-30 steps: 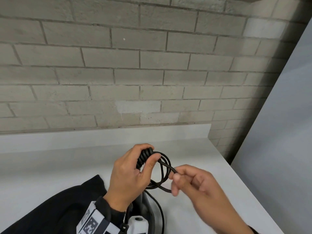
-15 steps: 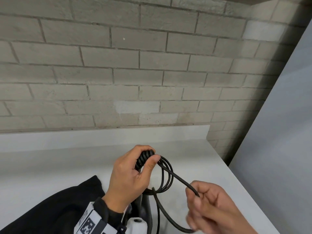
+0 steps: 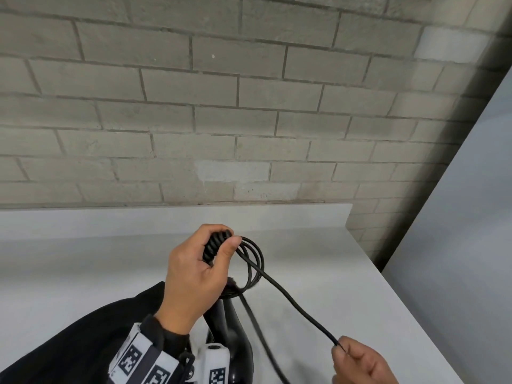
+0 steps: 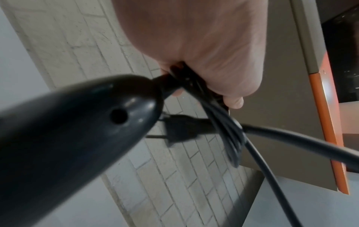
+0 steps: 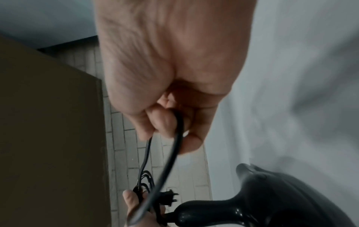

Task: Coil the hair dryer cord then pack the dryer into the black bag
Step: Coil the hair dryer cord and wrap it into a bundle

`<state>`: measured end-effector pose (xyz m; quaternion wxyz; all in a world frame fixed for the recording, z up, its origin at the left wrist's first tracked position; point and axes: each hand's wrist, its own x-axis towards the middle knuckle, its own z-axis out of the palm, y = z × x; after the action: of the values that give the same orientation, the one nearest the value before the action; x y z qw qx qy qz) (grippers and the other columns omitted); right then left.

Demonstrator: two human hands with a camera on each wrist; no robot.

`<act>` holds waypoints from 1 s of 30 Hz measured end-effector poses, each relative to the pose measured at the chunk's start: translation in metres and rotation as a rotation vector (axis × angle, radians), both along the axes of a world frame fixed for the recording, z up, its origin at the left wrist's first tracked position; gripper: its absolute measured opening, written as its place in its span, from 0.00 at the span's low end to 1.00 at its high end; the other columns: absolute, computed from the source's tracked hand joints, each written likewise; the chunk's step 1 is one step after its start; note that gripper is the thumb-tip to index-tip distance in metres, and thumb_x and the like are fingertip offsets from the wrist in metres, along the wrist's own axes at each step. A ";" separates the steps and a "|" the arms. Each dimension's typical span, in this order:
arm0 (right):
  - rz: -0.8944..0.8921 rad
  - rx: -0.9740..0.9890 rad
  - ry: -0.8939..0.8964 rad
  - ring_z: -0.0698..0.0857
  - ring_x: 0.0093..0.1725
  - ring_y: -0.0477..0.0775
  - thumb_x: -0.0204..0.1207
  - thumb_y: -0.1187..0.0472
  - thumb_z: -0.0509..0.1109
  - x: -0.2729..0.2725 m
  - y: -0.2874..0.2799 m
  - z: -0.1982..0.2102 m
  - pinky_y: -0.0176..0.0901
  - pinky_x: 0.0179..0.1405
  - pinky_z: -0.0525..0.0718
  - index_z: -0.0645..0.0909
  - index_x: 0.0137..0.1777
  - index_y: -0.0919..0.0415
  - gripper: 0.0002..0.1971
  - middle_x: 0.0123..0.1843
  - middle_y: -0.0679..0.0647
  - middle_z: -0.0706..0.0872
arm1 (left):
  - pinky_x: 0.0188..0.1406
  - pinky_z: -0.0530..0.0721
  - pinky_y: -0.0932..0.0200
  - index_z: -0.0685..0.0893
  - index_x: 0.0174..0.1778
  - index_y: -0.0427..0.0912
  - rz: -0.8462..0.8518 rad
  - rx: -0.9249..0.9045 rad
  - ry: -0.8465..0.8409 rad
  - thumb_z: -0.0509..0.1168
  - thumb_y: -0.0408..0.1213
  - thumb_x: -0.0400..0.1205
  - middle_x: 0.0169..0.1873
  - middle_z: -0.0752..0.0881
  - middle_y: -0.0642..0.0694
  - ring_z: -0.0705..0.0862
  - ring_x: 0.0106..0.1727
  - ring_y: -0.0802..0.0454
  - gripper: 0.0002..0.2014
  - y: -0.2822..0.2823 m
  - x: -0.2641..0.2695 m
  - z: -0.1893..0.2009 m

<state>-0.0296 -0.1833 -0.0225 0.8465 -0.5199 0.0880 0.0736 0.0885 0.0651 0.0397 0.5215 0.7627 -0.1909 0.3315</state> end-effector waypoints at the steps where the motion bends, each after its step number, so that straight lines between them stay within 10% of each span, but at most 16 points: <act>1: 0.015 -0.015 0.037 0.59 0.17 0.41 0.48 0.59 0.85 0.001 -0.003 0.005 0.29 0.16 0.61 0.69 0.22 0.62 0.23 0.20 0.48 0.61 | 0.36 0.78 0.74 0.87 0.48 0.43 -0.007 0.002 0.001 0.65 0.53 0.80 0.34 0.87 0.56 0.85 0.35 0.58 0.16 -0.001 0.000 0.000; 5: -0.044 -0.015 0.119 0.57 0.16 0.41 0.46 0.50 0.90 0.007 -0.009 0.014 0.33 0.17 0.58 0.66 0.26 0.61 0.32 0.20 0.48 0.57 | 0.34 0.79 0.71 0.87 0.48 0.44 -0.020 0.005 -0.010 0.65 0.54 0.80 0.33 0.86 0.55 0.85 0.34 0.57 0.16 -0.006 -0.002 0.000; 9: -0.270 -0.404 0.036 0.74 0.21 0.57 0.60 0.45 0.81 0.021 0.001 -0.001 0.51 0.31 0.80 0.74 0.26 0.64 0.24 0.21 0.61 0.73 | 0.33 0.83 0.62 0.86 0.49 0.45 -0.015 0.003 0.016 0.65 0.55 0.80 0.37 0.87 0.57 0.85 0.34 0.56 0.17 -0.008 -0.003 0.001; 12: -0.526 -0.691 -0.067 0.84 0.44 0.58 0.70 0.64 0.80 0.028 0.017 -0.014 0.30 0.43 0.81 0.81 0.42 0.55 0.10 0.45 0.59 0.87 | 0.32 0.87 0.54 0.86 0.50 0.48 -0.029 -0.046 0.056 0.66 0.56 0.79 0.35 0.87 0.59 0.87 0.31 0.58 0.16 -0.010 -0.005 0.001; 15: -0.745 -0.920 -0.405 0.81 0.44 0.48 0.69 0.58 0.77 0.027 0.047 -0.003 0.24 0.43 0.77 0.77 0.47 0.45 0.13 0.47 0.48 0.83 | 0.32 0.87 0.56 0.85 0.49 0.48 -0.036 -0.053 0.046 0.66 0.55 0.79 0.35 0.87 0.59 0.87 0.29 0.60 0.14 -0.011 -0.008 0.002; 19: -0.453 -0.958 -0.668 0.81 0.35 0.41 0.64 0.46 0.74 0.021 0.089 0.019 0.27 0.34 0.75 0.81 0.38 0.45 0.07 0.33 0.42 0.83 | 0.31 0.82 0.67 0.86 0.49 0.46 -0.042 -0.053 0.034 0.67 0.55 0.79 0.31 0.85 0.61 0.85 0.28 0.62 0.16 -0.012 -0.009 0.003; 23: -0.164 -1.016 -0.536 0.83 0.49 0.40 0.59 0.33 0.72 0.028 0.113 0.014 0.28 0.43 0.77 0.80 0.39 0.35 0.13 0.47 0.35 0.85 | 0.34 0.79 0.73 0.86 0.49 0.44 -0.031 -0.002 -0.003 0.67 0.54 0.80 0.31 0.86 0.60 0.85 0.30 0.63 0.16 -0.015 -0.011 0.004; 30: 0.196 -0.836 -0.628 0.83 0.37 0.38 0.77 0.50 0.66 0.020 0.102 0.044 0.26 0.40 0.77 0.79 0.41 0.43 0.04 0.33 0.40 0.86 | 0.36 0.83 0.66 0.87 0.48 0.46 -0.038 -0.032 0.032 0.67 0.56 0.79 0.37 0.88 0.57 0.87 0.36 0.58 0.16 -0.007 -0.010 0.003</act>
<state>-0.0099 -0.0816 0.0211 0.5418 -0.8157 -0.1970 -0.0482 0.0783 0.0579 0.0428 0.5428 0.7556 -0.1918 0.3125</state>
